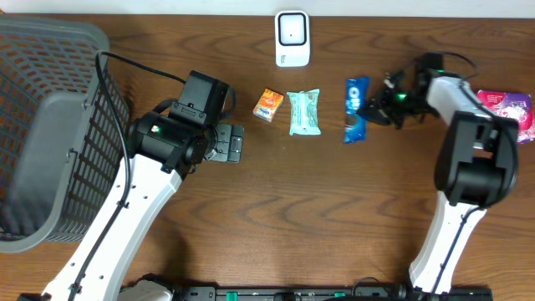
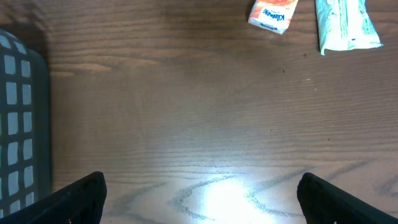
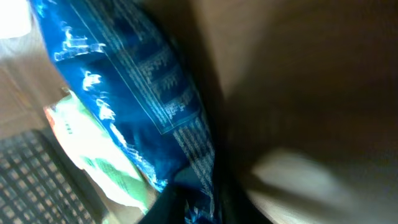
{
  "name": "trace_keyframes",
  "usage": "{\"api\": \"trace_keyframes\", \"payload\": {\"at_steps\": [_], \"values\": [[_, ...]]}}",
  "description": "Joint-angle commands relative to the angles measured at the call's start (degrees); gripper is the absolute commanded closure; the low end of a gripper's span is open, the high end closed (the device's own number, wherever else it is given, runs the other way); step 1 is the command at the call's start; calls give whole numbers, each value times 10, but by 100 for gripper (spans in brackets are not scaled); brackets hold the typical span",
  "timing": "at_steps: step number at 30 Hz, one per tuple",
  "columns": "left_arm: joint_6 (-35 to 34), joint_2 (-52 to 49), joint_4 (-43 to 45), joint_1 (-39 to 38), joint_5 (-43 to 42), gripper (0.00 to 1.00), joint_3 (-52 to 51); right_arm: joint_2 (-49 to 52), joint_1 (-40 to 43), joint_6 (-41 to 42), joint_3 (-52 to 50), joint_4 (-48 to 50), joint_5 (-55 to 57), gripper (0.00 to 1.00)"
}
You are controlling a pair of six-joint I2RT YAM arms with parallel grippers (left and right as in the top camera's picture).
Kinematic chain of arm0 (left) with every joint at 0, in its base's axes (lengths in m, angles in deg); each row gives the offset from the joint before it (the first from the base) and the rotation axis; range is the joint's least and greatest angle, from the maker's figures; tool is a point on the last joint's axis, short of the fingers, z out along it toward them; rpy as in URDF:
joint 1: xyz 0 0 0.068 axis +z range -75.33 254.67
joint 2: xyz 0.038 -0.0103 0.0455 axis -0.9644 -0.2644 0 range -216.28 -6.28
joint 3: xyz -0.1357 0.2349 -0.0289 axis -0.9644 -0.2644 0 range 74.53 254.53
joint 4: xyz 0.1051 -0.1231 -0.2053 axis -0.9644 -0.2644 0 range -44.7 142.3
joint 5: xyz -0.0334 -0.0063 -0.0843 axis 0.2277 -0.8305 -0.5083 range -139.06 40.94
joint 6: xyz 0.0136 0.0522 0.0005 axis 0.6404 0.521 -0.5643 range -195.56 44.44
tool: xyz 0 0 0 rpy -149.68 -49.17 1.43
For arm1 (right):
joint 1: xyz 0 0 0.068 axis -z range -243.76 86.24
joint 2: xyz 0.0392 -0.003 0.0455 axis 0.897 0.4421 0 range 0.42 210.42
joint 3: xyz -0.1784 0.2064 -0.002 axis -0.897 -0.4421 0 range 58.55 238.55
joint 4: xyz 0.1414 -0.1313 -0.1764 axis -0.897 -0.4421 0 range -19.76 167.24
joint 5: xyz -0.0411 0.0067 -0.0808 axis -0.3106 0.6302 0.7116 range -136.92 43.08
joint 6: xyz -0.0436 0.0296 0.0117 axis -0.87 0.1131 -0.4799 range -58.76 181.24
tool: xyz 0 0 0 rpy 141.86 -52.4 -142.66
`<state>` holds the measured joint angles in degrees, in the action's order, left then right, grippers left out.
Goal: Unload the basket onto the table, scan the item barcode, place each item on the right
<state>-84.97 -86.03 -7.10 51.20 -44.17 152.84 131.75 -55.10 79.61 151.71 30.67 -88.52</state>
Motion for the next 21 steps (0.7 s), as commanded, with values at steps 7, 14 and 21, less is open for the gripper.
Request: {"api": "trace_keyframes", "payload": {"at_steps": [7, 14, 21], "values": [[-8, -2, -1, 0, 5, 2, -1, -74, 14, -97, 5, -48, 85, 59], [-8, -2, -1, 0, 5, 2, -1, -103, 14, -99, 5, -49, 87, 23], [-8, -2, -1, 0, 5, 2, -1, -83, -4, -96, -7, -24, 122, 24]]}}
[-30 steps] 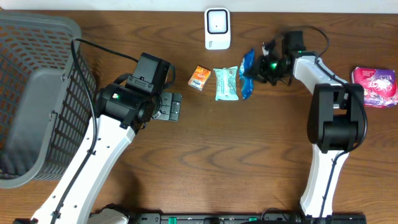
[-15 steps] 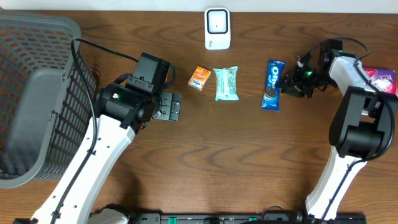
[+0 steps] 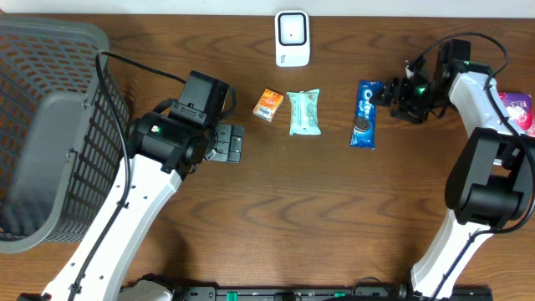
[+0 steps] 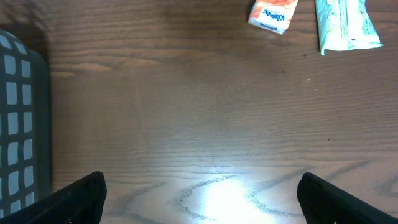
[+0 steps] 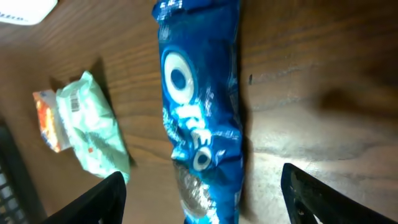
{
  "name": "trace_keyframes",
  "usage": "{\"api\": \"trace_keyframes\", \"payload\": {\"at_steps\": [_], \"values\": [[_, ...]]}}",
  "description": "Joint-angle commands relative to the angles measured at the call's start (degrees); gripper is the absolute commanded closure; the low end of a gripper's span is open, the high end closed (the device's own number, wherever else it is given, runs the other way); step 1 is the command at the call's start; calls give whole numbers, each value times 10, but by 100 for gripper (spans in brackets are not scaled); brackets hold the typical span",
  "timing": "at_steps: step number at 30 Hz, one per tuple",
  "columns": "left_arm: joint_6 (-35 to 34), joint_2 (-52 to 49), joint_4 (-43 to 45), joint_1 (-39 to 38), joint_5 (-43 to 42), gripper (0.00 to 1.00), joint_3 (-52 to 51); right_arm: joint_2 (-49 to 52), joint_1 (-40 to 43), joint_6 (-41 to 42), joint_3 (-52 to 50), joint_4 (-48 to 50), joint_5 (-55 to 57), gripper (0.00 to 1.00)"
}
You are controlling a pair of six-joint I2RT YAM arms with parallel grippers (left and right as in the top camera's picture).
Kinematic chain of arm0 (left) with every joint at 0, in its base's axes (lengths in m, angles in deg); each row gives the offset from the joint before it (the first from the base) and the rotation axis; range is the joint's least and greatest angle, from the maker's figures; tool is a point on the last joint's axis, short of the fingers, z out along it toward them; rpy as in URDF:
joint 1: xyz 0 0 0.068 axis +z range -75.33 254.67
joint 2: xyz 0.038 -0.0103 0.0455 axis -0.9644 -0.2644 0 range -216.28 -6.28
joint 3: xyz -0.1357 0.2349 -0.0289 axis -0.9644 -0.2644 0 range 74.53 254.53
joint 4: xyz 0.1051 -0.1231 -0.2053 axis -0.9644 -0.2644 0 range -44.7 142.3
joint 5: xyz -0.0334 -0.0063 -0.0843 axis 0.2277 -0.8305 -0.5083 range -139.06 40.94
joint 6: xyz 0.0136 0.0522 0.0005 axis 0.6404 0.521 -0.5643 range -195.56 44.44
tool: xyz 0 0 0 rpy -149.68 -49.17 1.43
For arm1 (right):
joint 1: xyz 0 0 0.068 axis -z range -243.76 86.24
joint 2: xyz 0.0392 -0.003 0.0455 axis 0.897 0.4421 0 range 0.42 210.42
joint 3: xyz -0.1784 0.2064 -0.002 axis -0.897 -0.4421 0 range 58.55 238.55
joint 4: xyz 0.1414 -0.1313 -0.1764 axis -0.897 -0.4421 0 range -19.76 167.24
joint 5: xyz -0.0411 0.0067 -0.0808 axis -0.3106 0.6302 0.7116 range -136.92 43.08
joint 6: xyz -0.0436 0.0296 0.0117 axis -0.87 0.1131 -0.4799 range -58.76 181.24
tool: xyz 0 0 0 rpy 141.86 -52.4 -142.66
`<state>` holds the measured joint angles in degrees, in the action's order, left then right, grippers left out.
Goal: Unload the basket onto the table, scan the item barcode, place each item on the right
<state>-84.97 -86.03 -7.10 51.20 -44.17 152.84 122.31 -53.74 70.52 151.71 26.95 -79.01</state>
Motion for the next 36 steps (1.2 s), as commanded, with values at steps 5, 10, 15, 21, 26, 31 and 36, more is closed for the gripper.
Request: {"api": "trace_keyframes", "payload": {"at_steps": [5, 10, 15, 21, 26, 31, 36], "values": [[-8, -2, -1, 0, 5, 2, -1, 20, -41, 20, -29, 63, 38, 24], [-8, -2, -1, 0, 5, 2, -1, 20, -66, 91, -63, 88, 166, 29], [-8, -2, -1, 0, 5, 2, -1, 20, -69, 91, -97, 121, 173, 36], [-8, -2, -1, 0, 5, 2, -1, 20, -78, 92, -116, 170, 80, 92], [-8, -2, -1, 0, 5, 2, -1, 20, -97, 126, -115, 214, -4, 99], [-8, -2, -1, 0, 5, 2, -1, 20, -106, 196, -73, 271, -108, 99], [-8, -2, -1, 0, 5, 2, -1, 19, -110, 229, -2, 276, -142, 99]]}}
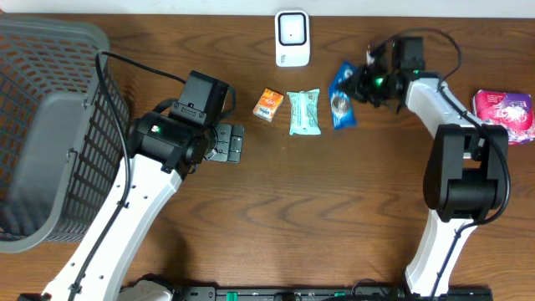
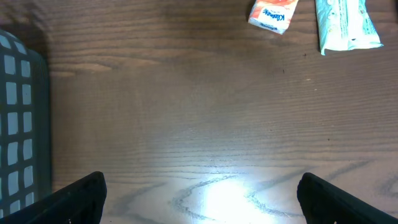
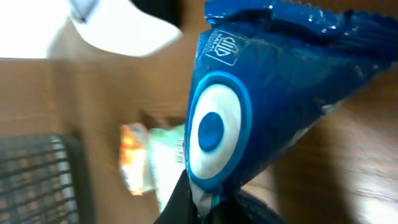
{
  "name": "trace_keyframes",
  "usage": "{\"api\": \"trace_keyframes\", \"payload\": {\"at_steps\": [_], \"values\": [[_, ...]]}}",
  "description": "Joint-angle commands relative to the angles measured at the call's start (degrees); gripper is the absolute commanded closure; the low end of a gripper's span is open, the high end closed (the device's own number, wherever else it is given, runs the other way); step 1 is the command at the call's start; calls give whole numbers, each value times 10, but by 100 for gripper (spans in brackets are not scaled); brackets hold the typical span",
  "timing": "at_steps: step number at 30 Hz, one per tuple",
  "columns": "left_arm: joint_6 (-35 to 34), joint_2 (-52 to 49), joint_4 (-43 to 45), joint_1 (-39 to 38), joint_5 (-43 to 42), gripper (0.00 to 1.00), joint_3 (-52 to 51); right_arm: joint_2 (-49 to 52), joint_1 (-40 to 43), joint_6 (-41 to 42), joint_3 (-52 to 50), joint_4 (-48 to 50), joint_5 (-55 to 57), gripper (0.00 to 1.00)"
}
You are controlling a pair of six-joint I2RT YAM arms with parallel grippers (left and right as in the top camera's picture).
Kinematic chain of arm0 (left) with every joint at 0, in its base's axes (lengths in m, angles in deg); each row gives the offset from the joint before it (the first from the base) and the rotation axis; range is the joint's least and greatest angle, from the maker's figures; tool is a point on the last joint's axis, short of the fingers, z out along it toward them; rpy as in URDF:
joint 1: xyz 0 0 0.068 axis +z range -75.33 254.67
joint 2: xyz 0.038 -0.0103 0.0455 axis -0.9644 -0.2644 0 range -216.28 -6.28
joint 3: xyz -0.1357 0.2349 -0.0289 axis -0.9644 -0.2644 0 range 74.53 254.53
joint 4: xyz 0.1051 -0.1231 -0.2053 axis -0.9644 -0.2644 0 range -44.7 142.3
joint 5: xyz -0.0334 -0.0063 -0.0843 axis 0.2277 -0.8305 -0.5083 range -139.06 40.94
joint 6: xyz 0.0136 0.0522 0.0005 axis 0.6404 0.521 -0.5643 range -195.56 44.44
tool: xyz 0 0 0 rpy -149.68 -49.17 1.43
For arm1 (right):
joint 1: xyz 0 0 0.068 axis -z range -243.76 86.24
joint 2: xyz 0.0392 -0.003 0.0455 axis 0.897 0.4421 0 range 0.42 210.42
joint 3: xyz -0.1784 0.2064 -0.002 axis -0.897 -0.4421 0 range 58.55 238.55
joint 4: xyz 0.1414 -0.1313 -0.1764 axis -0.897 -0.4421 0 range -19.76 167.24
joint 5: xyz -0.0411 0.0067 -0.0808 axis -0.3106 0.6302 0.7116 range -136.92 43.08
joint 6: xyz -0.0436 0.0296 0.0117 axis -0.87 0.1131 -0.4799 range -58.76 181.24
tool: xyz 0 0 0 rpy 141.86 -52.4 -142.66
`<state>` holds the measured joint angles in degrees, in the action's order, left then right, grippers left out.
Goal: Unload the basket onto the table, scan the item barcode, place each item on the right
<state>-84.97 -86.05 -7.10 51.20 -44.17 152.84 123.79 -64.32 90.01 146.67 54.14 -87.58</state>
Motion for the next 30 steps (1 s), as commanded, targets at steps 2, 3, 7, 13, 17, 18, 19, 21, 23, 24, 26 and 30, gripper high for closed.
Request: {"api": "trace_keyframes", "payload": {"at_steps": [2, 3, 7, 13, 17, 18, 19, 21, 23, 24, 26, 30], "values": [[-8, -2, -1, 0, 5, 2, -1, 3, -7, 40, 66, 5, -56, 99], [-8, -2, -1, 0, 5, 2, -1, 3, -12, 49, 80, 18, -56, 99], [-8, -2, -1, 0, 5, 2, -1, 3, -35, 123, 89, 132, -39, 99], [-8, -2, -1, 0, 5, 2, -1, 3, -109, 231, 89, 323, 165, 99], [-8, -2, -1, 0, 5, 2, -1, 3, -144, 235, 89, 337, 265, 99], [-8, -2, -1, 0, 5, 2, -1, 4, -158, 234, 89, 345, 302, 99], [-8, -2, -1, 0, 5, 2, -1, 5, -163, 231, 89, 352, 317, 99], [-8, -2, -1, 0, 5, 2, -1, 5, -168, 223, 89, 364, 340, 99], [-8, -2, -1, 0, 5, 2, -1, 5, -168, 223, 89, 367, 341, 99], [-8, -2, -1, 0, 5, 3, -1, 5, -166, 221, 89, 366, 341, 99], [-8, -2, -1, 0, 5, 2, -1, 5, -158, 182, 90, 366, 319, 99], [-8, -2, -1, 0, 5, 2, -1, -4, -125, 117, 108, 320, 260, 99]]}}
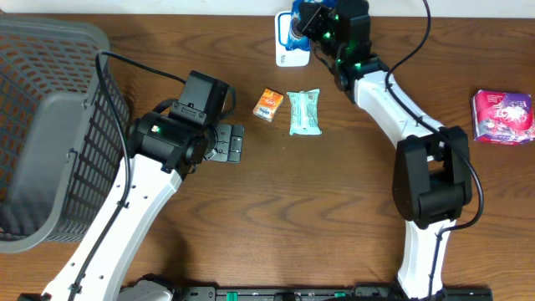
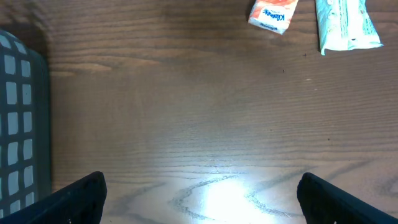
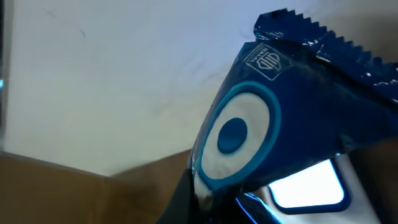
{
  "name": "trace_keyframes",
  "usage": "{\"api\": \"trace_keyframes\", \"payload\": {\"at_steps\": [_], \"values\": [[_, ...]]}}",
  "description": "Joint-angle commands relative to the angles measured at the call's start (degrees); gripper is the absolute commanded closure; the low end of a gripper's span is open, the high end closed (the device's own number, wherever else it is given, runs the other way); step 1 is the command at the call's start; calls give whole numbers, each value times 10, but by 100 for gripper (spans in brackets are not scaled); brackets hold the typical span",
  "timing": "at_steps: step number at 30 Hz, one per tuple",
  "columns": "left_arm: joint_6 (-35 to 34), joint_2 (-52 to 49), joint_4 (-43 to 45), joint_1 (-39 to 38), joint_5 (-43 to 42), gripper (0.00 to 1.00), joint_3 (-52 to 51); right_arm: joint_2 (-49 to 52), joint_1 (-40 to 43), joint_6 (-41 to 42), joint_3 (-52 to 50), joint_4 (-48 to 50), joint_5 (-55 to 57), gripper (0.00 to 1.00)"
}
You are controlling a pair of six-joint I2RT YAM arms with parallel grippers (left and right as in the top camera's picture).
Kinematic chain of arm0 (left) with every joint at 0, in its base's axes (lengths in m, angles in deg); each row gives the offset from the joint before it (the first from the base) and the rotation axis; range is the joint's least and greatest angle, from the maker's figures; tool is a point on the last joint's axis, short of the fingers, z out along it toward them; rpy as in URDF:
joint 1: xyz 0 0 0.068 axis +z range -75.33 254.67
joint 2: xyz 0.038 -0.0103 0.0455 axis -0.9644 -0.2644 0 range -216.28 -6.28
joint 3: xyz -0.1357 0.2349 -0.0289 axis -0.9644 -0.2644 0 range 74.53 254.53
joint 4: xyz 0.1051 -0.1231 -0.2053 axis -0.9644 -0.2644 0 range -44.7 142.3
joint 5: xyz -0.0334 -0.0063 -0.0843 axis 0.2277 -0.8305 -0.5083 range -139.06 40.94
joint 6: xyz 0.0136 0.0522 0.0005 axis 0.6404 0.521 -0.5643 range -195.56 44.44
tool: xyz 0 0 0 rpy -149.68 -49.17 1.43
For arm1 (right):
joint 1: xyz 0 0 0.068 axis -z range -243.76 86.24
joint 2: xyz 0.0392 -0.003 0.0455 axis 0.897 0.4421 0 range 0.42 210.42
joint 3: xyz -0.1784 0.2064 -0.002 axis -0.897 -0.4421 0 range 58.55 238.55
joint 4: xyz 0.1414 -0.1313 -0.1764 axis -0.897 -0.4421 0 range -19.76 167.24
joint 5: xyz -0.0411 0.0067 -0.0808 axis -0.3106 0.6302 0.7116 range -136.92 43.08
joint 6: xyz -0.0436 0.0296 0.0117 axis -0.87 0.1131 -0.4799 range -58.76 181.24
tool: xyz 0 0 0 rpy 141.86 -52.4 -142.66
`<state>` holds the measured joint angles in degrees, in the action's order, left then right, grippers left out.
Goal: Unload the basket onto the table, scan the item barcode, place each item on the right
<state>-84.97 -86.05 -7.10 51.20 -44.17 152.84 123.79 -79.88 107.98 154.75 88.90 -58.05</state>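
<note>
A blue Oreo packet is clamped in my right gripper, which is shut on it. Overhead, that gripper holds the packet right over the white barcode scanner at the table's back edge; the scanner's lit window shows just behind the packet in the right wrist view. My left gripper is open above bare wood at centre left, nothing between its fingers. Overhead, the left gripper sits left of the other items.
An orange tissue pack and a pale green wipes packet lie in front of the scanner. A pink packet sits at the right edge. A grey mesh basket fills the left side.
My right gripper has moved left and back with the Oreo packet, from beside the green packet to directly over the scanner. The left arm has not moved.
My right gripper was shut on the Oreo packet at right of centre. Then it stood open with the packet lying on the table. Then it held the packet again, lifted near the green packet, and now holds it at the scanner.
</note>
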Motion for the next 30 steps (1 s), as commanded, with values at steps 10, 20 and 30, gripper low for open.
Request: {"api": "trace_keyframes", "payload": {"at_steps": [10, 20, 30], "values": [[-8, -2, -1, 0, 5, 2, -1, -86, 193, -222, 74, -393, 48, 99], [-8, -2, -1, 0, 5, 2, -1, -87, 377, -349, 71, -582, 54, 39], [-8, -2, -1, 0, 5, 2, -1, -77, 403, -379, 71, -632, 12, 16]]}}
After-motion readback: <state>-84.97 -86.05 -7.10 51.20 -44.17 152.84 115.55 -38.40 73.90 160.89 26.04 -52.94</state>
